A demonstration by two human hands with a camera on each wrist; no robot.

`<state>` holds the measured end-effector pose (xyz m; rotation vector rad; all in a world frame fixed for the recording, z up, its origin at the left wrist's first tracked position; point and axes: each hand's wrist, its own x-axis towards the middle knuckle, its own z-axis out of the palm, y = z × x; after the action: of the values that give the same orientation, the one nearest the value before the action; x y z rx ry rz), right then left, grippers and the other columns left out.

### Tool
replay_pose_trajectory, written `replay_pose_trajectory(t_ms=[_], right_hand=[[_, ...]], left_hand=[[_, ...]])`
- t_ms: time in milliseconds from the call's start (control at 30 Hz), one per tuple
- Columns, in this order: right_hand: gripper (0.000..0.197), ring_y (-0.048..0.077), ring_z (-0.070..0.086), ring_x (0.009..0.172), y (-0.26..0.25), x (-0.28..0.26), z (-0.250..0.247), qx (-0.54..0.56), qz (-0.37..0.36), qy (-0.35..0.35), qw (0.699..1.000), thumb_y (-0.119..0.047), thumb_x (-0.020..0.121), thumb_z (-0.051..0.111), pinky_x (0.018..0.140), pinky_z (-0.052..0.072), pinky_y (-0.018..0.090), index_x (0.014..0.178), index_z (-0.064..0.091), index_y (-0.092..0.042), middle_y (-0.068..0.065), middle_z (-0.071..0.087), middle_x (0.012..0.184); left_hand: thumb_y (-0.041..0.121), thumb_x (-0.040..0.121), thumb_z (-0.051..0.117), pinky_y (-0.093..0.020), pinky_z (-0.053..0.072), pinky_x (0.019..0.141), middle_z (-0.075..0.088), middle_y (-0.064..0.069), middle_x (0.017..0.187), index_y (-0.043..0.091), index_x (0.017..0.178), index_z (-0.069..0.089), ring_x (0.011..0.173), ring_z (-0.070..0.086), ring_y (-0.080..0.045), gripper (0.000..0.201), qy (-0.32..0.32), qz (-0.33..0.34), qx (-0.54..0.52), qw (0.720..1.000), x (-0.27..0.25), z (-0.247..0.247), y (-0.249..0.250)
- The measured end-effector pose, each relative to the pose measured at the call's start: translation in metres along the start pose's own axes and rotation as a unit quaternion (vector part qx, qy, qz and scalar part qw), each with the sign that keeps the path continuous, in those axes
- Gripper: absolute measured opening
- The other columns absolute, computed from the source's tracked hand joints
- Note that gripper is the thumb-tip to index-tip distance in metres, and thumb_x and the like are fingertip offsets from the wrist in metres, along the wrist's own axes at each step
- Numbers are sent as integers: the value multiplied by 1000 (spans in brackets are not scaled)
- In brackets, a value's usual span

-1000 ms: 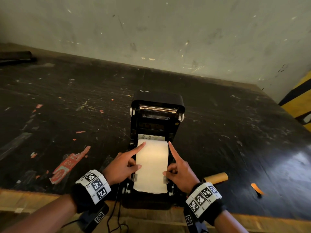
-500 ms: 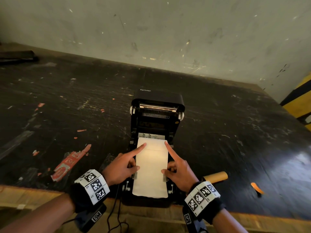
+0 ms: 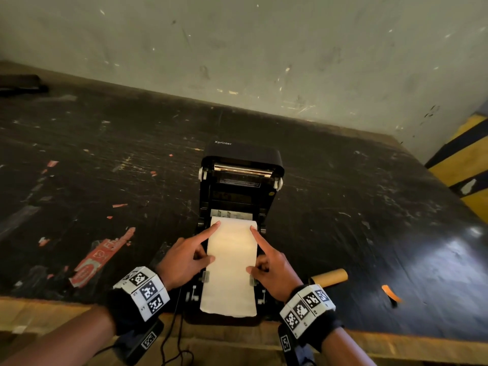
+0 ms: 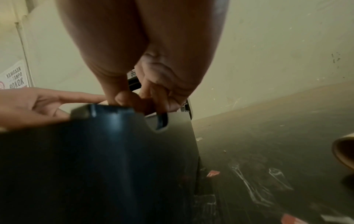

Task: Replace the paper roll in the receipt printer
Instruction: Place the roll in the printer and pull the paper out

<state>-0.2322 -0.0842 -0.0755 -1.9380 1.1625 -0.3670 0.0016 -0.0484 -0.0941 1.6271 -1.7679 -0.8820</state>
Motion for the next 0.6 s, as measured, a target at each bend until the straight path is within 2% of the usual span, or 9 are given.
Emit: replay_pose_trajectory(t_ms=[100,167,233,333,400,433,500,567,600], right_hand=[[86,3,66,84,0,0,-4,4,6,-13,1000,-15,89,58,78,51,16,142,-4,-41,-3,68,85],[84,5,66,85,0,0,-5,-15,3,-16,1000,-17,89,58,82,52,20,141,-3,-44,-1,69,88],[81,5,66,84,0,-1,-6,-39,-5,-21,999,-20,89,57,87,52,26,138,-1,-48,-1,69,90],[68,3,61,89,3,-9,-6,-91,-30,26,995,-27,89,56,90,51,28,141,15,-43,-8,64,103],[58,2,55,91,5,-20,-3,-148,-61,98,982,-33,88,56,87,51,24,139,28,-40,-11,54,110],[53,1,52,94,5,-26,0,-170,-86,131,973,-39,87,56,87,50,22,136,36,-38,-12,51,112],[52,-1,44,103,2,-40,11,-181,-133,137,965,-60,82,48,91,44,19,126,50,-34,-12,50,116],[65,2,37,115,0,-49,24,-183,-158,85,967,-75,73,40,99,32,22,120,58,-33,-11,51,124],[66,5,33,121,0,-52,29,-199,-161,55,965,-75,71,43,102,25,25,120,58,-34,-10,50,130]], left_hand=[[24,84,64,-35,48,92,66,4,80,59,135,10,85,58,-13,83,-14,-4,35,999,-5,4,2],[23,84,64,-34,50,89,66,6,83,63,132,6,86,59,-12,85,-24,-4,49,999,-6,3,0],[22,86,61,-33,53,85,66,8,86,61,133,7,85,60,-10,81,-14,-1,64,998,-9,1,2],[30,88,55,-28,51,82,59,10,100,42,141,23,91,55,-3,63,57,29,113,992,-21,1,13],[44,86,46,-26,48,88,50,10,111,33,137,39,103,43,0,53,108,71,147,981,-35,5,15],[52,83,42,-27,46,93,49,10,117,31,131,47,109,38,1,52,113,94,160,976,-41,8,15],[69,79,37,-31,35,107,41,13,133,32,123,56,125,24,0,61,58,121,192,972,-55,15,18],[81,71,27,-32,20,113,26,18,142,32,123,56,133,7,0,77,-13,111,215,970,-64,22,20],[83,68,27,-34,17,114,23,18,145,32,124,56,133,2,0,81,-33,102,225,968,-67,24,20]])
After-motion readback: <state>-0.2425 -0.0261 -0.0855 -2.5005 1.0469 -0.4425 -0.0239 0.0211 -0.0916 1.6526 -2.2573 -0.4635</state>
